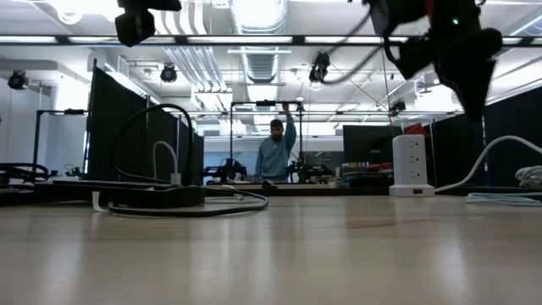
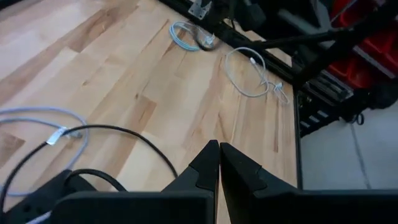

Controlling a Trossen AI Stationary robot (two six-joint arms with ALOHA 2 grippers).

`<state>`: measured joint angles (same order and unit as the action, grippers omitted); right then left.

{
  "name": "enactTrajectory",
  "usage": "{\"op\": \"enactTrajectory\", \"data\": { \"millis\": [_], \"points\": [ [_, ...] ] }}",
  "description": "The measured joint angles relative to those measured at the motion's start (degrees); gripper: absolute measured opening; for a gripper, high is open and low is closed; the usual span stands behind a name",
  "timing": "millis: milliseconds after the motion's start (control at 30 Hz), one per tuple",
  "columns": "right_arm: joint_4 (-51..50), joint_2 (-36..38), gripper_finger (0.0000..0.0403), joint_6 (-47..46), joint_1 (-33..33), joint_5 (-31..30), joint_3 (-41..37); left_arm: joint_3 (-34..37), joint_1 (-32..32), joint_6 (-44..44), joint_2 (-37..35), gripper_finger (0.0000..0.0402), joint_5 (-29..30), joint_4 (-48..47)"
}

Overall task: Insert USB
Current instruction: Move the top white outlet extension to the center of the table

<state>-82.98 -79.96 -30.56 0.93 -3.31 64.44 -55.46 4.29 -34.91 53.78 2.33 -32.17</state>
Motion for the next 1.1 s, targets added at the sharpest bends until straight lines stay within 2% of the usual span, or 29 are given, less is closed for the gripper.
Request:
{"op": "enactTrajectory", "data": {
  "millis": [133,333,533,700,867,1100],
  "points": [
    [0.19,2.10,0.0187,4.05,1.47,3.23,-6.16,0.00,0.29,-1.63,-0.13,0.0000,0.03,3.22],
    [0.37,2.73,0.0177,18.15,-2.36,8.82,-12.16,0.00,1.65,0.81,-0.01,0.0000,0.02,10.66],
    [2.21,2.70,0.0166,25.75,-7.99,6.80,-14.88,0.00,1.95,4.07,0.50,0.0000,0.07,14.25],
    [6.15,2.66,0.0163,28.49,-10.11,5.67,-18.24,0.00,1.95,4.64,1.68,0.0000,0.09,14.76],
    [7.96,2.62,0.0161,28.98,-11.62,6.59,-18.37,0.00,2.48,4.45,3.32,0.0000,0.11,15.35],
    [8.94,2.62,0.0156,27.35,-13.44,12.27,-20.19,0.00,4.55,4.19,5.28,0.0000,0.09,15.71]
  ]
}}
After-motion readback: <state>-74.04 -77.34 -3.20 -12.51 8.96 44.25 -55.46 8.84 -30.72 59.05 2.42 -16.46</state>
